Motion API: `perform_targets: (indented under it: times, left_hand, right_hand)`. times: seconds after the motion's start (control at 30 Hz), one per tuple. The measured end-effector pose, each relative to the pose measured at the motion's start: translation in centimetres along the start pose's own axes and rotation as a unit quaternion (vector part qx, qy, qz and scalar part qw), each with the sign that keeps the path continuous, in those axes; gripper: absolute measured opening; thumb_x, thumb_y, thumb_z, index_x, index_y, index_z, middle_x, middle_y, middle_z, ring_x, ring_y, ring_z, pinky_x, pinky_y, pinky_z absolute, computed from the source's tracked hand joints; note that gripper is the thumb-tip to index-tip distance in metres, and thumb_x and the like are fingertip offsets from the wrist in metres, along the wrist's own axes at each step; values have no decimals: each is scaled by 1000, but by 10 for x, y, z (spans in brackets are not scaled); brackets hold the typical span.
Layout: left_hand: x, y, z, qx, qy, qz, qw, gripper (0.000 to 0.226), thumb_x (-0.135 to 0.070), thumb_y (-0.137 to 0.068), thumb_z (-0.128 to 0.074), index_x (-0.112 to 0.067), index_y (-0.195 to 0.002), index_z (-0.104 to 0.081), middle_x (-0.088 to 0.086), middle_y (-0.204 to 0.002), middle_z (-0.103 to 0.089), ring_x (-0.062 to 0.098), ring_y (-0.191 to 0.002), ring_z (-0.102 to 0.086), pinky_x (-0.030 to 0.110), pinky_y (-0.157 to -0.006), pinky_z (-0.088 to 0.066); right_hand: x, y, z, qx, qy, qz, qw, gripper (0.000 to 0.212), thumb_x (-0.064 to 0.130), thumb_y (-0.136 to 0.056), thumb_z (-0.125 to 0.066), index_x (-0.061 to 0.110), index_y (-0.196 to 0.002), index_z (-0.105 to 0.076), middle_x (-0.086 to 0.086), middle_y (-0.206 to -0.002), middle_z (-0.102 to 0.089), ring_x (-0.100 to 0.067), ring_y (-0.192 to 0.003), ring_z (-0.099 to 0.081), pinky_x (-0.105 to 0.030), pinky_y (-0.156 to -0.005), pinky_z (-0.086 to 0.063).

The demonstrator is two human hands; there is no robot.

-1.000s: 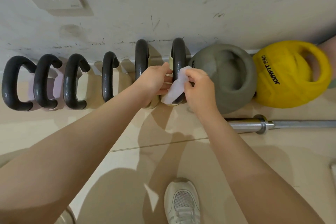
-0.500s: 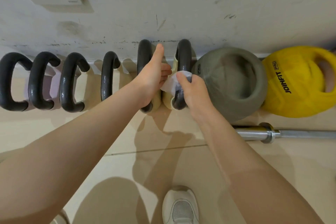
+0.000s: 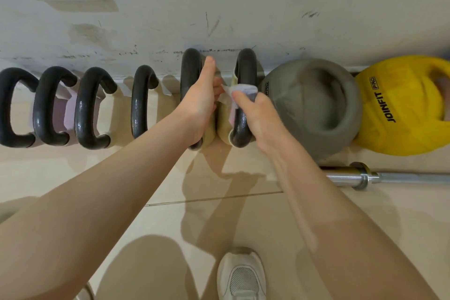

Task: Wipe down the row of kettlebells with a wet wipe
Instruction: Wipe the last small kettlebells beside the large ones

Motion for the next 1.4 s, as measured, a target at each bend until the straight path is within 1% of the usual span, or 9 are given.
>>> perform_targets:
  times: [0.13,0.23,0.43,0.63,0.77,0.87,1.13,1.3,1.4]
  left_hand:
    - [1,-1,1,-10,-3,-5,1000,70,-59,-93,-23,-10,-141,-38,8,-147,-41,18,-137,-36,36,-118,-20]
    - [3,2,1,-14,-2,-11,1000,58,-50,-96,-26,-11,-136,-44,5,-141,-48,17,-133,-41,31,-115,-23]
    - [4,8,1,-7,-19,-19,1000,40,-45,-96,-31,-21,-112,-58,-2,-125,-56,10,-118,-47,31,-114,-25]
    - [11,13,0,2,-61,-8,998,56,-55,-93,-30,-18,-131,-49,-3,-140,-49,13,-131,-41,38,-117,-22]
    - [18,15,1,7,-62,-4,998,62,-58,-93,-29,-18,-138,-42,-4,-142,-46,13,-134,-38,38,-117,-22]
    - [18,16,-1,9,-49,-1,999,65,-58,-93,-27,-15,-140,-40,-2,-145,-43,13,-136,-36,37,-117,-21]
    - [18,15,1,8,3,9,1000,61,-52,-96,-27,-11,-139,-40,2,-145,-43,12,-130,-41,27,-109,-28]
    - [16,15,1,1,-20,5,1000,59,-53,-96,-25,-13,-135,-45,-6,-119,-54,4,-100,-50,23,-93,-33]
    - [17,14,5,-10,-43,9,999,53,-55,-95,-23,-18,-115,-57,-3,-109,-57,6,-93,-52,25,-91,-34]
  right_hand:
    - [-17,15,-5,-16,-25,44,999,49,41,-79,-56,-5,-95,-56,-14,-88,-65,-10,-77,-60,-15,-72,-44]
    - [-31,27,-6,-46,-72,66,994,18,14,-86,-62,8,-98,-49,4,-83,-58,6,-67,-57,-9,-64,-44]
    - [-59,46,-14,-75,-54,101,991,36,11,-83,-65,23,-110,-44,2,-105,-59,-7,-94,-58,-12,-81,-44]
    - [-74,43,-23,-121,72,113,984,46,30,-85,-59,7,-122,-43,-8,-115,-56,-25,-107,-52,-45,-96,-43]
    - [-60,54,-26,-109,53,156,980,61,13,-93,-50,11,-144,-17,8,-137,-35,13,-120,-37,-11,-101,-32]
    - [-36,57,-23,-153,240,283,916,64,16,-94,-39,12,-147,-3,0,-153,-7,-3,-141,-5,-24,-117,-11]
    - [6,36,-2,51,625,498,599,28,28,-87,-46,11,-91,-68,-10,-116,-66,-33,-129,-44,-45,-111,-26]
    - [43,11,-1,84,660,400,630,47,37,-88,-29,11,-89,-68,-9,-109,-67,-28,-128,-46,-43,-114,-18]
    - [37,17,-9,112,673,449,577,48,35,-88,-30,9,-84,-70,-10,-94,-69,-30,-115,-54,-42,-115,-15]
Point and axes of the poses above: each hand's wrist, its own y-axis away from the middle knuckle, its own z-axis out of the back of the hand, x = y × z, the point moved 5 cm from there along -y, towards the middle knuckle
